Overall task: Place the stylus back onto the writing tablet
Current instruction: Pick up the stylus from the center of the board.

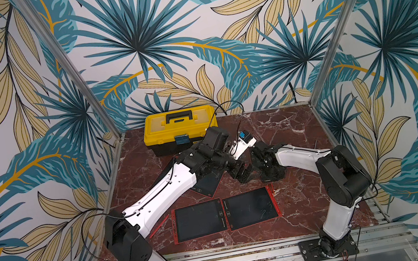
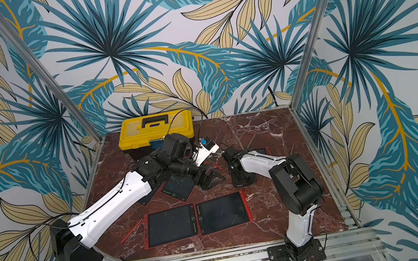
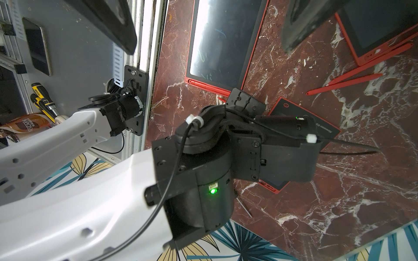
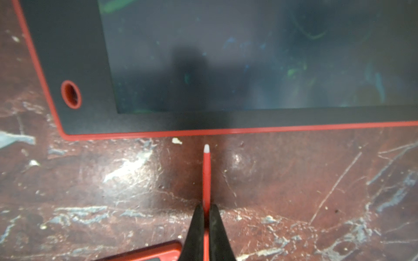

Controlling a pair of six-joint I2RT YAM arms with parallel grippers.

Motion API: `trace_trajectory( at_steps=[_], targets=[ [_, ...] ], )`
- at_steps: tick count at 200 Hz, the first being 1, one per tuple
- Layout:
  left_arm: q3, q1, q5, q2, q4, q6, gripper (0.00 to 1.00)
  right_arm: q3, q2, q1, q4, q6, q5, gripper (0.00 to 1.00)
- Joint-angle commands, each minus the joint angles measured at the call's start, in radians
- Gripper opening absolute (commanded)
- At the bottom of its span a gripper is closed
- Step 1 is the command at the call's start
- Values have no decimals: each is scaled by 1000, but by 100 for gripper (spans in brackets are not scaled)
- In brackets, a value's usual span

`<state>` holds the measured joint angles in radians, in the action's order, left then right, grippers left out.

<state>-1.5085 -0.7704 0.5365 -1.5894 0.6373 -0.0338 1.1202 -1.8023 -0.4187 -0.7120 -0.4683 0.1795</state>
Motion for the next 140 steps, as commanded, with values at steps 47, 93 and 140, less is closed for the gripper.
trace_trajectory(
  at_steps=[47, 93, 140],
  targets=[
    [16, 5, 17, 44, -3, 13, 100, 36, 128, 8, -76, 176, 26, 3],
    [21, 5, 14, 52, -7, 9, 100, 90, 168, 91, -106, 232, 32, 2],
    [21, 5, 28, 46, -8, 10, 100, 159, 118, 205, -111, 297, 34, 2]
  ],
)
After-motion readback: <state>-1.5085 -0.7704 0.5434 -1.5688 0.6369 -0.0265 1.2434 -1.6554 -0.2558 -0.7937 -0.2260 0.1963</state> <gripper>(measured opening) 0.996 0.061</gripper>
